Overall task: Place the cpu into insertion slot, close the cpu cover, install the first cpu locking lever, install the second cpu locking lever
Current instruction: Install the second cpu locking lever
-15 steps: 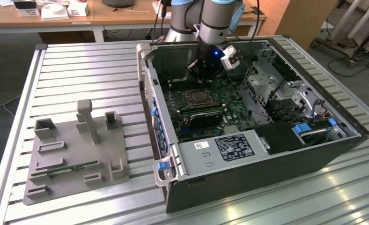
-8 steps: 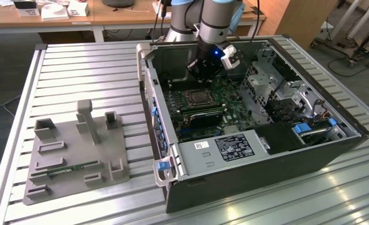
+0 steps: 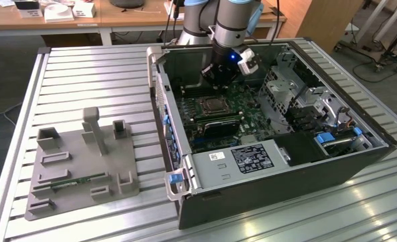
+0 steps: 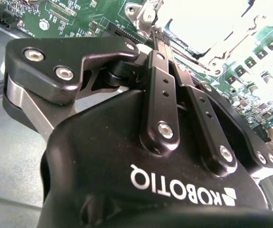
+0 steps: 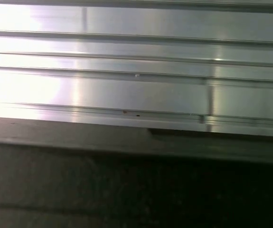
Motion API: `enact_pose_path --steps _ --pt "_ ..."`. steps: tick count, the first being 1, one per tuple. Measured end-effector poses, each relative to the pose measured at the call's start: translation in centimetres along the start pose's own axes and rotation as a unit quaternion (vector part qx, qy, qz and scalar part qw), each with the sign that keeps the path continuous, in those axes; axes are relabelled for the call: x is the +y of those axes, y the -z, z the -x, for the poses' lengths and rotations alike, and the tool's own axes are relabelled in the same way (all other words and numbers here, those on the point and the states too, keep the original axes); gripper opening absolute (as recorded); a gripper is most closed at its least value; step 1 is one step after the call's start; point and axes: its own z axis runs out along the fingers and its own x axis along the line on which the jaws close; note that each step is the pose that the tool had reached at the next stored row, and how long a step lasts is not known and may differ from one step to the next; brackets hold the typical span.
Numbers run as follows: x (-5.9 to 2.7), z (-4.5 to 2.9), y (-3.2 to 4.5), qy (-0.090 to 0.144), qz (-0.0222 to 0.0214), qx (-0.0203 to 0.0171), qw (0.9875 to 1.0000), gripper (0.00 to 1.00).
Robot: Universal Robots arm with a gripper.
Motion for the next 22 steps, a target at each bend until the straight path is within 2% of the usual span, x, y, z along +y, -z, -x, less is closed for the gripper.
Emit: enact_pose_path --steps 5,11,15,22 --pt "-0.45 -0.02 0.03 0.000 -0.0004 0.0000 1.0000 0.11" --pt "-0.44 0.00 1.23 0.000 -0.0012 0.0001 1.0000 0.11" --pt "-0.58 0.00 1.31 0.000 -0.0029 0.0002 1.0000 0.11" --pt "-2.11 -0.10 1.34 0.000 -0.0035 0.0002 1.0000 0.11"
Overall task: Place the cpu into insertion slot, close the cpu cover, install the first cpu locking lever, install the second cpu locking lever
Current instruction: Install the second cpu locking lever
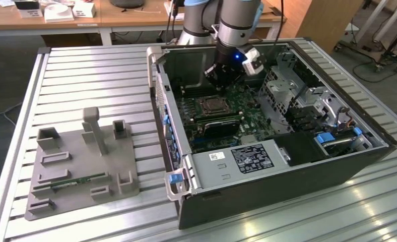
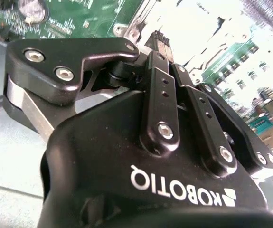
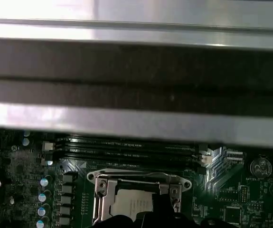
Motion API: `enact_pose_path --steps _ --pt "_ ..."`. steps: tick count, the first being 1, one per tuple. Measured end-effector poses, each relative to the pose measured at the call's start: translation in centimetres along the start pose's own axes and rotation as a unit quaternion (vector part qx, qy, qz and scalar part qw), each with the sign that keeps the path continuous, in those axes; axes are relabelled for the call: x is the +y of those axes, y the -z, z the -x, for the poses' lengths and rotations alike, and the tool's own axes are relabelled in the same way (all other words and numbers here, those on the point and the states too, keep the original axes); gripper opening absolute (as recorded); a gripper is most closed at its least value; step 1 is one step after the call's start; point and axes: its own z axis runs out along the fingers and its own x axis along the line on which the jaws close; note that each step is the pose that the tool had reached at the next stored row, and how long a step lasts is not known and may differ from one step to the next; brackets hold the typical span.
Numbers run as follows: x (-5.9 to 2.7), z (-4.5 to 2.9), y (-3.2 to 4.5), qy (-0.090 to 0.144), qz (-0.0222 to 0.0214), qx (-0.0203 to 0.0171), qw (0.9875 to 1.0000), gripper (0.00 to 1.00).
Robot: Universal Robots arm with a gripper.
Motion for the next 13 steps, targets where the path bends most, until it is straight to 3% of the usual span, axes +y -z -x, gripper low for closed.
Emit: enact_pose_path --steps 6,13 --pt "-1.16 -0.07 0.15 0.000 -0.0006 0.0001 1.0000 0.11" --pt "-1.26 -0.05 1.62 0.000 -0.0005 0.0001 1.0000 0.11"
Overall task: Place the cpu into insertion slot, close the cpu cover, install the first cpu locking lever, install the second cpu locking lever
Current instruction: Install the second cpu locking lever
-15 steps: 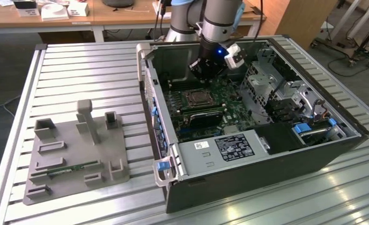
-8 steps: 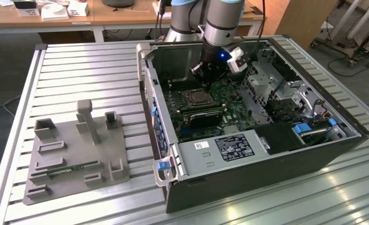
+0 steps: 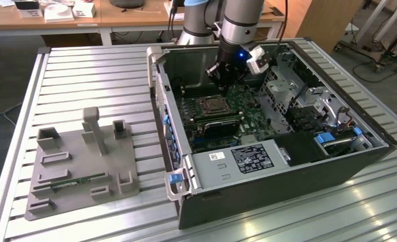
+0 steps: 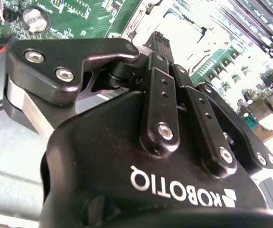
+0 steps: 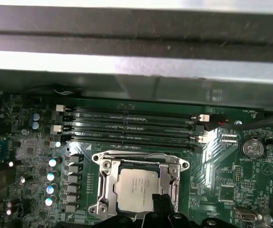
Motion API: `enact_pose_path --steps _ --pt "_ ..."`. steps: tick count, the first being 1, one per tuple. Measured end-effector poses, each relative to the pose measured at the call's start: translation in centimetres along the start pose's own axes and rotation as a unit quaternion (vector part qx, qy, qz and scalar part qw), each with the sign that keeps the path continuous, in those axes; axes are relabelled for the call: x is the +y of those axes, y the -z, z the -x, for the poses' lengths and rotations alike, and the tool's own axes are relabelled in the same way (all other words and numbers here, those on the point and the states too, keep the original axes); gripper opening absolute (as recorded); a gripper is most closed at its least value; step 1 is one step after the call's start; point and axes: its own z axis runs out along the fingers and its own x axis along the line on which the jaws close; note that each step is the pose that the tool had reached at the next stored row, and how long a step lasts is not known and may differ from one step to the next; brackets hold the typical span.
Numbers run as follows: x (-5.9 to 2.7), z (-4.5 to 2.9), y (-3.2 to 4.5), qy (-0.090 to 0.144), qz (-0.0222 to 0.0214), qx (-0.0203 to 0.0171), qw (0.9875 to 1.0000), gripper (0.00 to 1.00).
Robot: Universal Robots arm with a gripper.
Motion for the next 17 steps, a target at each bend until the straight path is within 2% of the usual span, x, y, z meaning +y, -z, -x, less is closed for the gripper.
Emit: enact_pose_path --steps 6,13,17 --pt "-0.24 -0.01 0.14 0.000 -0.0005 0.0000 1.0000 0.11" --pt "-1.78 -0.10 0.16 0.000 -0.0011 0.0000 1.0000 0.11" --pt "-2.11 -0.12 0.27 0.000 -0.0041 0.0003 1.0000 0.11"
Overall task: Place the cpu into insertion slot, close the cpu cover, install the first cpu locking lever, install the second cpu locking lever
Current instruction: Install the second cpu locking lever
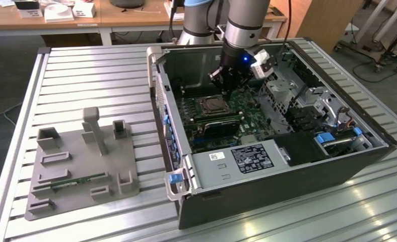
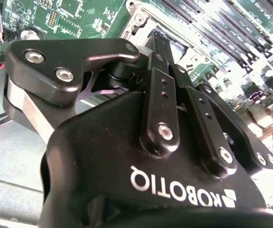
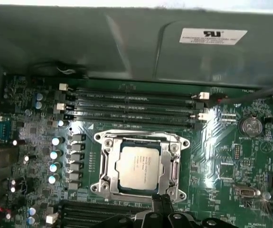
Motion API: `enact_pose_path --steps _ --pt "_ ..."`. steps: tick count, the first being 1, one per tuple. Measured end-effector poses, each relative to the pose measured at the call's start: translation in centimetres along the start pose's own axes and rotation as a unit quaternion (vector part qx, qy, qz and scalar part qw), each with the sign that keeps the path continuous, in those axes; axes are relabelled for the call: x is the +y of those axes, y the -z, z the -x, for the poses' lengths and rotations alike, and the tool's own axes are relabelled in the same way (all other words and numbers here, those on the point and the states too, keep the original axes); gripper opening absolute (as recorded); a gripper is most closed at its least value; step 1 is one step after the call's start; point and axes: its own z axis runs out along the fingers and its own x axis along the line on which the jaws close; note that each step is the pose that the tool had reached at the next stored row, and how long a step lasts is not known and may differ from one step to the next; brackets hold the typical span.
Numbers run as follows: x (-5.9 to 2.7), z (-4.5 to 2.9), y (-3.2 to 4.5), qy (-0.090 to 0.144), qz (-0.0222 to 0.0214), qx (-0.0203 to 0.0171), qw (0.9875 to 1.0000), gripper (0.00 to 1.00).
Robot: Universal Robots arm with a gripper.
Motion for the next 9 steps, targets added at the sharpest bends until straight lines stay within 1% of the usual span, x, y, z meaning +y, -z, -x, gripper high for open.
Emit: enact_pose_path --steps 5,7,9 --pt "-0.23 0.00 0.34 0.000 -0.0008 -0.0001 1.0000 0.11" --pt "-0.60 -0.02 0.39 0.000 -0.0009 0.0000 1.0000 0.11" --pt "-1.18 -0.06 0.39 0.000 -0.0009 0.0000 1.0000 0.11"
